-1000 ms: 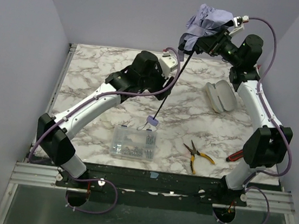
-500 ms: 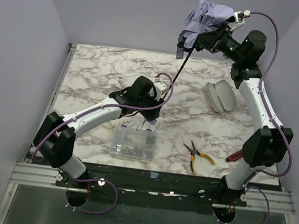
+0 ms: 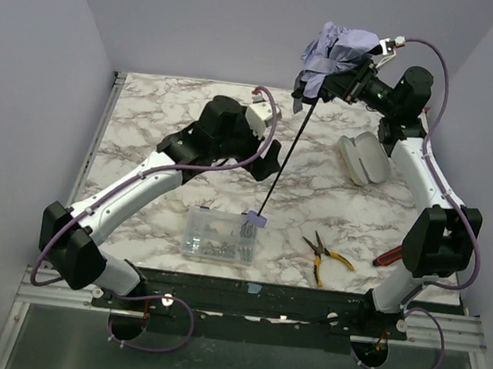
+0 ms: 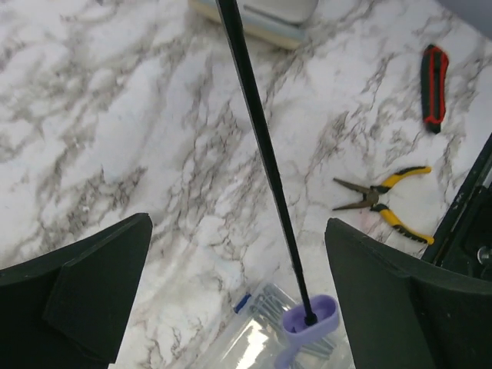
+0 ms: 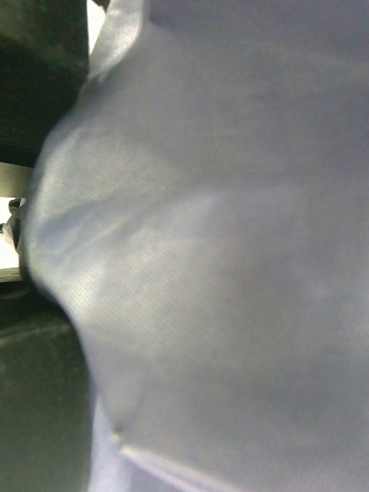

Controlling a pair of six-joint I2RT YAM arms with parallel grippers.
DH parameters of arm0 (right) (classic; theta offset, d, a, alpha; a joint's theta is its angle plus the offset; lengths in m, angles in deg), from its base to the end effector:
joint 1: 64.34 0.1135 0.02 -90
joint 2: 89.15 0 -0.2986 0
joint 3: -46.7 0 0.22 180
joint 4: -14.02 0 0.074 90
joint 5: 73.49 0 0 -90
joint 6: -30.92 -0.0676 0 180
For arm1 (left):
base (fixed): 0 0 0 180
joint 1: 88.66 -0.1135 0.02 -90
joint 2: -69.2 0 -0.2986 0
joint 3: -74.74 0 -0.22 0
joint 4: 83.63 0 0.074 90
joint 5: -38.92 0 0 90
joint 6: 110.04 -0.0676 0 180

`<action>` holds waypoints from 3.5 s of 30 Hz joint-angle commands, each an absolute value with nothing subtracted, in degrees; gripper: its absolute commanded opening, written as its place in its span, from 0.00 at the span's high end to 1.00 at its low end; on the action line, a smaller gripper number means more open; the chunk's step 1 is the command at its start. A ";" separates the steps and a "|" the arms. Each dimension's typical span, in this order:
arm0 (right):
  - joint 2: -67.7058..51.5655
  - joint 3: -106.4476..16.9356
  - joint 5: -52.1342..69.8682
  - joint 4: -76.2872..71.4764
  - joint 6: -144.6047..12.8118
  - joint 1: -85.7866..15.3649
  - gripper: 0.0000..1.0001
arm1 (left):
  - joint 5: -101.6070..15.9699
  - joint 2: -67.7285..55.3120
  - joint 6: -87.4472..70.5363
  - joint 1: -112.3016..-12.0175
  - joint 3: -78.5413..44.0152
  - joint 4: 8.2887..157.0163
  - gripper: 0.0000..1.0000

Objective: Open the umbrella

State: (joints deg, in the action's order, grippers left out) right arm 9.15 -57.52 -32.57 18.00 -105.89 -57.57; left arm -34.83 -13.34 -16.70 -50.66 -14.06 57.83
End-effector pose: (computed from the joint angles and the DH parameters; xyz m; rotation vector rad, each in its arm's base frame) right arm 0.3896 0.0977 0.4520 -0.2377 1.5925 1.3353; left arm 0.2399 -0.2114 0.3735 0.8088 1.9965 -0.7253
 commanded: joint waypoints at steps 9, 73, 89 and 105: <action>9.77 -55.51 -44.93 28.96 -124.77 -57.15 0.99 | -10.29 -2.23 -51.13 -64.36 -20.13 67.95 0.02; 10.94 -46.47 -55.39 2.71 -118.65 -49.33 0.10 | -22.56 -4.64 -96.36 -49.73 -41.10 113.04 1.00; 10.00 -57.94 -48.17 -0.38 -108.81 -63.81 0.06 | -24.55 -9.96 -26.56 -71.21 -1.37 83.42 1.00; 7.17 -58.27 -45.37 -8.31 -98.10 -63.72 0.06 | -10.24 -19.96 -17.83 -67.03 14.74 40.10 1.00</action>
State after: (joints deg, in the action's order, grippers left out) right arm 9.02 -57.17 -46.69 -6.06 -101.69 -63.87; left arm -13.80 -21.17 -12.02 -70.70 12.32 48.91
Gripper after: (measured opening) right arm 0.939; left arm 0.119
